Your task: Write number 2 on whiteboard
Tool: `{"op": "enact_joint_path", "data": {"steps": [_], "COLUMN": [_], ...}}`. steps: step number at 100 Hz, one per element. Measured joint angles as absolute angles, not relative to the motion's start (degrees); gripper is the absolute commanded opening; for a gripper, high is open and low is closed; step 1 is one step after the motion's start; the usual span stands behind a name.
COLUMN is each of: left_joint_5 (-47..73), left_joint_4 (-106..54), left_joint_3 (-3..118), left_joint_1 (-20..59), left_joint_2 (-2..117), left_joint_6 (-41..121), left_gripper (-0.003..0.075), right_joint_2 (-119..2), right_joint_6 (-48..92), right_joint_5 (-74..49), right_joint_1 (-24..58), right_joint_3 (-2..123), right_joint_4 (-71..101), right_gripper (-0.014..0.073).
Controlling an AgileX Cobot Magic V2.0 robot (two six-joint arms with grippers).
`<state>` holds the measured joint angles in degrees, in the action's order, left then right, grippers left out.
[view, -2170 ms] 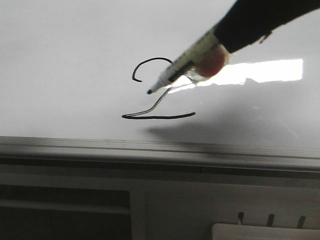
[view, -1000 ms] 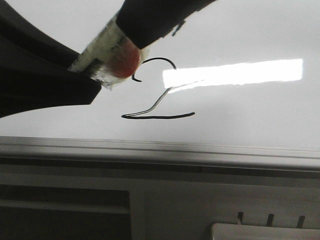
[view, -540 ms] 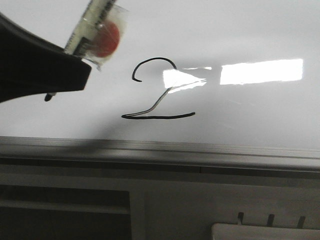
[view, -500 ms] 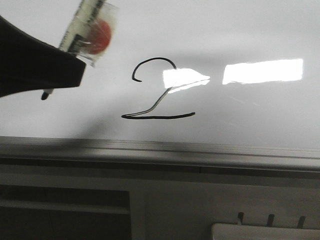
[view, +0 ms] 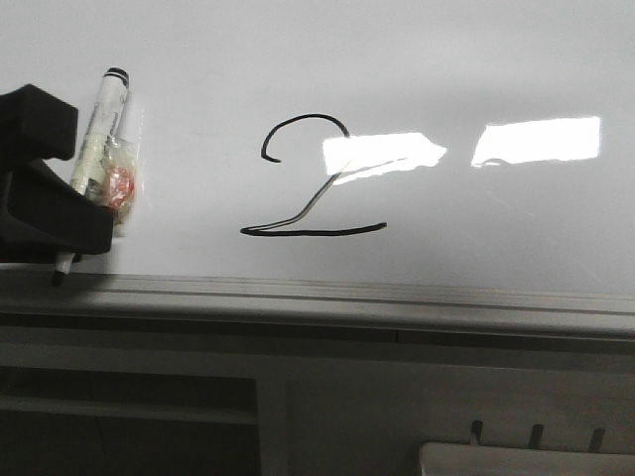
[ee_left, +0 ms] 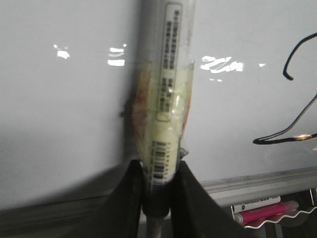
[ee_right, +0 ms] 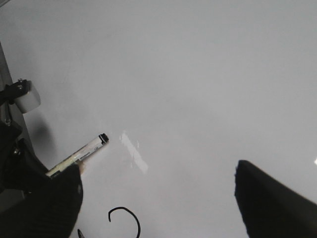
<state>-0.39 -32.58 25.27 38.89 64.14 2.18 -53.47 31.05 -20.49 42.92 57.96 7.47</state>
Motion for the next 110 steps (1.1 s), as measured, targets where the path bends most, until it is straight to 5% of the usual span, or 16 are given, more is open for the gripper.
{"op": "enact_joint_path", "data": {"steps": [86,110], "left_joint_5": [-7.80,-8.23], "left_joint_4": [-31.11,-30.06], "left_joint_3": [26.58,26.71], "left_joint_1": [38.89,38.89], "left_joint_2": [66.77,67.45], "left_joint_6": [2.17,2.06], "left_gripper": [-0.0013,0.0272], "right_joint_2": [-54.06,-54.06], "right_joint_6": [29.93,29.85], "right_joint_5": [-23.21,-23.21], "right_joint_1": [42.92,42.92], "right_joint_3": [57.96,57.96], "right_joint_4": [8.36,8.63], "right_gripper": [0.0554,0.0554]}}
